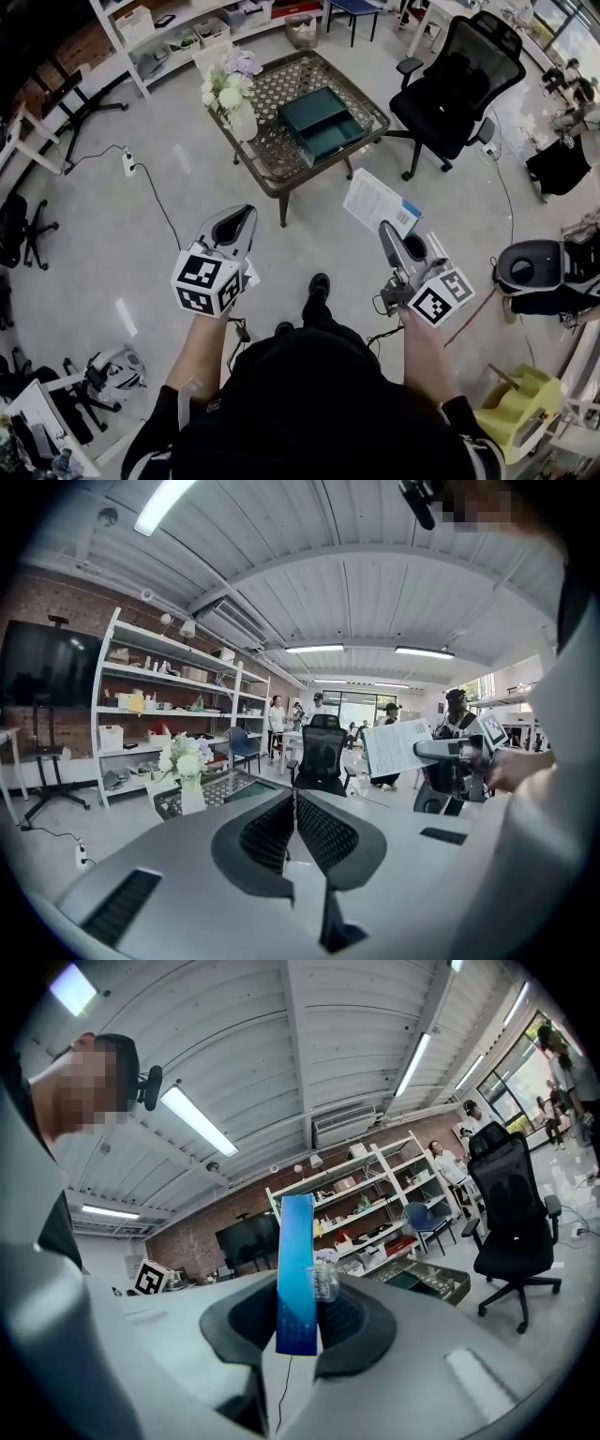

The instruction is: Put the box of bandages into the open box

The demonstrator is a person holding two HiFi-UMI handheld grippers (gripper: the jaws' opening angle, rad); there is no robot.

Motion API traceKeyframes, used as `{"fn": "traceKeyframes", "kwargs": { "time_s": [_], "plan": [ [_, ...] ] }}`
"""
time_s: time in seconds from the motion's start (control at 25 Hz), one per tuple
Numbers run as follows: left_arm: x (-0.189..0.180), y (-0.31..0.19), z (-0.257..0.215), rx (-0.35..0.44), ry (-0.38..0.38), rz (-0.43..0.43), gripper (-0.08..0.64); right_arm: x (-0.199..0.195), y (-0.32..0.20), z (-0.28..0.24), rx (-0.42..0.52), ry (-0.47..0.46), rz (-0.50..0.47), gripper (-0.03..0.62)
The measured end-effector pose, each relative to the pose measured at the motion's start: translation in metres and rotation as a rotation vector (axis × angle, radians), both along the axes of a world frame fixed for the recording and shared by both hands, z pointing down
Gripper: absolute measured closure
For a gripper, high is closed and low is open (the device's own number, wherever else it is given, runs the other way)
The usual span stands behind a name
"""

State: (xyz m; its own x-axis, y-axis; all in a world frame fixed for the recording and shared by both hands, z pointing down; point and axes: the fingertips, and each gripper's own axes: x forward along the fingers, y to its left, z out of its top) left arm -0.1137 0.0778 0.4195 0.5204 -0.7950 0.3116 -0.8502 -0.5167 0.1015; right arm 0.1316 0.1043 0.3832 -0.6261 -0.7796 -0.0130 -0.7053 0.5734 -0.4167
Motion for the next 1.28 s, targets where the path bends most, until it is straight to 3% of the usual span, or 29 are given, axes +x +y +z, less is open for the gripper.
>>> {"fn": "traceKeyframes", "kwargs": {
  "time_s": [0.2,0.6,0.96,1.28],
  "plan": [
    [0.023,-0.054,0.0,-0.015,-0.025,-0.004,0.543,0.026,-0.06,0.012,-0.028,-0.029,-0.004,0.502],
    [0.057,-0.125,-0.03,0.042,-0.034,-0.035,0.543,0.056,-0.139,-0.003,0.009,-0.051,-0.049,0.502],
    [0.053,-0.17,-0.013,0.012,-0.027,-0.03,0.543,0.042,-0.184,0.018,-0.056,-0.032,-0.052,0.502],
    [0.056,-0.243,0.006,-0.021,0.003,0.029,0.543,0.024,-0.254,0.051,-0.148,0.034,-0.05,0.502]
  ]
}}
